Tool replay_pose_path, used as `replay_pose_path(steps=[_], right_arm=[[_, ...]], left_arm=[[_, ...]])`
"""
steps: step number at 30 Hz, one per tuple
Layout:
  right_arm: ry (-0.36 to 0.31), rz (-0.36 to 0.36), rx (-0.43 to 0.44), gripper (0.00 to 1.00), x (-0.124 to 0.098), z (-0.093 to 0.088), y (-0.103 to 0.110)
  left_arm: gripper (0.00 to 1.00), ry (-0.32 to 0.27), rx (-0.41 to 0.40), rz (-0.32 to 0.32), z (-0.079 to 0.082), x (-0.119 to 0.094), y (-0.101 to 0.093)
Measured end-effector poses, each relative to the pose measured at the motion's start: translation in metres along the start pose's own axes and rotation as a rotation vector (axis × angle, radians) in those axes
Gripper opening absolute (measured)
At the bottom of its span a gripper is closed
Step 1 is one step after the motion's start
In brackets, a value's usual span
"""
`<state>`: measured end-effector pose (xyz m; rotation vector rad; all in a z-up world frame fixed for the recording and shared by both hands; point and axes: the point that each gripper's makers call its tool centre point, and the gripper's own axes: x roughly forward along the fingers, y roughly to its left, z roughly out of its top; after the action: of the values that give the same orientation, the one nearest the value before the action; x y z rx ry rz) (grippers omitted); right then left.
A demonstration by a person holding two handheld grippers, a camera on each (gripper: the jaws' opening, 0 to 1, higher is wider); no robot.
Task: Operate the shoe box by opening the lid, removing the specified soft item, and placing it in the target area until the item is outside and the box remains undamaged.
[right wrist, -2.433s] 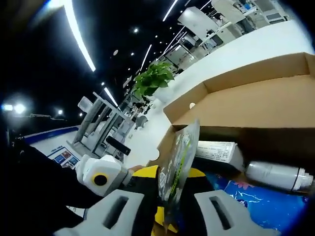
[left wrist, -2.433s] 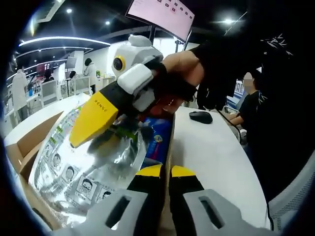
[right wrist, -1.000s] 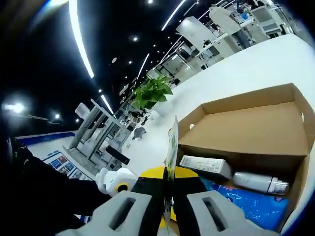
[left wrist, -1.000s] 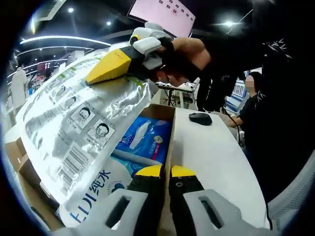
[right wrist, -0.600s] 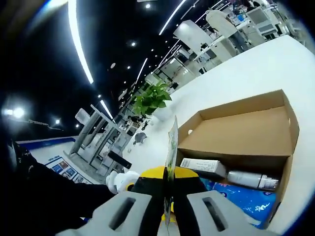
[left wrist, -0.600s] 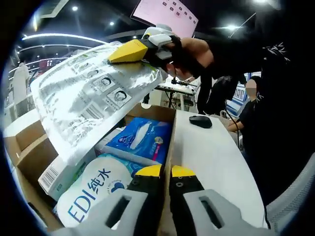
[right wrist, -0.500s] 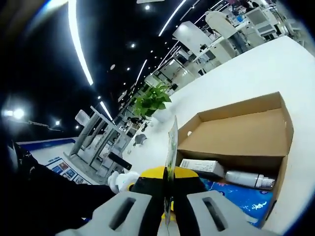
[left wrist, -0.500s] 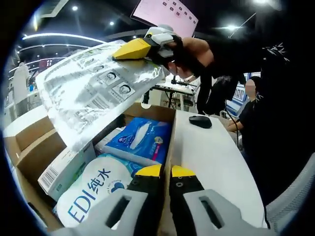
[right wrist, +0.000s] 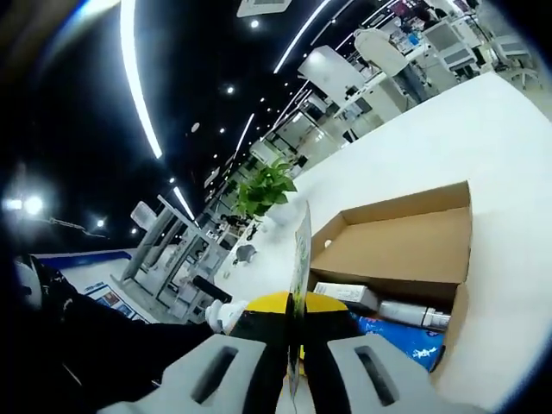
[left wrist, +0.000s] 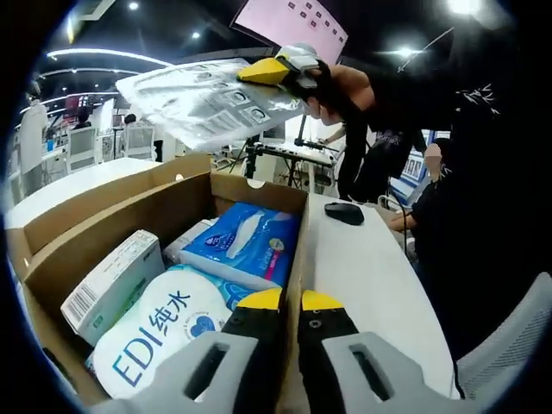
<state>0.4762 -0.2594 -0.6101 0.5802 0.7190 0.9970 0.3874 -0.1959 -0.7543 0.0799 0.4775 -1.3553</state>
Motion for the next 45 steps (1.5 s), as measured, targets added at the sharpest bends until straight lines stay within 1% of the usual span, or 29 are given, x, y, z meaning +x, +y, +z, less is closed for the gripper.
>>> replay_pose_path(steps=[6, 10, 13, 19, 21, 22, 26, 36, 45], right_arm=[[-0.022, -0.022, 0.008, 0.0, -0.022, 0.003, -0.006], [-0.048, -0.031, 0.011, 0.0, -0.042, 0.006, -0.008], [-0.066, -0.048, 0.009, 0.0, -0.057, 0.005, -0.006], [-0.093, -0.086, 0.018, 0.0, -0.082, 0.002, -0.014], [-0.077, -0.101, 0.016, 0.0, -0.088, 0.0, -0.018], [-0.079, -0.119, 0.007, 0.0, -0.094, -0.001, -0.022], [-0.082, -0.133, 0.024, 0.0, -0.105, -0.002, -0.028], [-0.076, -0.153, 0.053, 0.0, -0.127, -0.002, -0.046], [-0.039, -0.195, 0.063, 0.0, -0.142, -0.007, -0.072]], left_arm=[[0.04, 0.014, -0.011, 0.007, 0.0, 0.001, 0.0], [0.04, 0.025, -0.021, 0.011, 0.001, 0.003, -0.002], [0.04, 0.025, -0.023, 0.014, 0.001, 0.004, -0.003], [0.04, 0.035, -0.025, 0.018, 0.002, 0.004, -0.005], [0.04, 0.039, -0.027, 0.02, 0.002, 0.004, -0.005], [0.04, 0.04, -0.026, 0.021, 0.002, 0.004, -0.005], [0.04, 0.042, -0.03, 0.02, 0.001, 0.003, -0.004], [0.04, 0.056, -0.039, 0.018, 0.001, 0.002, -0.002], [0.04, 0.059, -0.054, 0.015, 0.001, 0.001, -0.001]])
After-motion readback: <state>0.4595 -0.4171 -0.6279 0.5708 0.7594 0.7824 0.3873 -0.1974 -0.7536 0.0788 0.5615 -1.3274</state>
